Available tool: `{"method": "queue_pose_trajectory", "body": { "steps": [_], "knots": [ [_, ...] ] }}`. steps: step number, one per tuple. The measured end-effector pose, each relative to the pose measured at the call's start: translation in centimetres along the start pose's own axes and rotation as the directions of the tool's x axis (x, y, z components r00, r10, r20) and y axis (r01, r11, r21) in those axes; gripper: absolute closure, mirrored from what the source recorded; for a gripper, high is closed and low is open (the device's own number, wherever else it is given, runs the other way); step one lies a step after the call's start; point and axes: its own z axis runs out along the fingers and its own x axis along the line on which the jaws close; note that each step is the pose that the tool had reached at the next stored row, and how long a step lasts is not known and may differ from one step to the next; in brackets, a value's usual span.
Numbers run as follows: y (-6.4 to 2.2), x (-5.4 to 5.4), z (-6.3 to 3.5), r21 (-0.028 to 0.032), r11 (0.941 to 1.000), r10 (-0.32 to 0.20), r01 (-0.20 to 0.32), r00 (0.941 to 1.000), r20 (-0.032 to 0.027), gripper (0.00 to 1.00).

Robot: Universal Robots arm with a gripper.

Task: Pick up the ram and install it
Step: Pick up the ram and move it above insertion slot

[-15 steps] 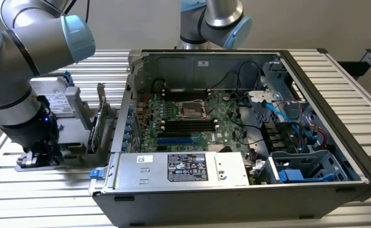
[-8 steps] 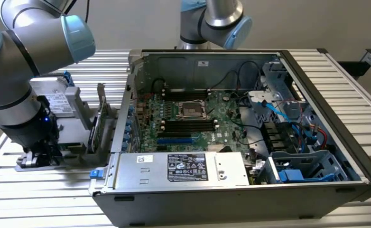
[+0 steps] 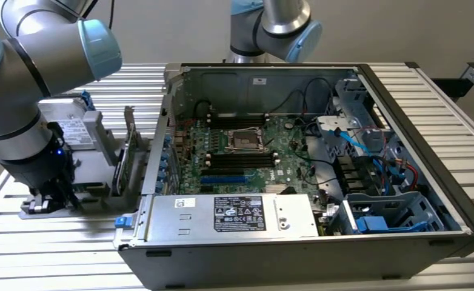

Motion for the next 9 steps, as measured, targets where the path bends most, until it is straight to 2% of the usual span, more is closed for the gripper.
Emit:
{"method": "queue_pose_trajectory", "body": {
  "steps": [9],
  "knots": [
    [0.00,0.00,0.00,-0.0001,1.0000,0.000,0.000,1.0000,0.0000,0.86]
  ]
}}
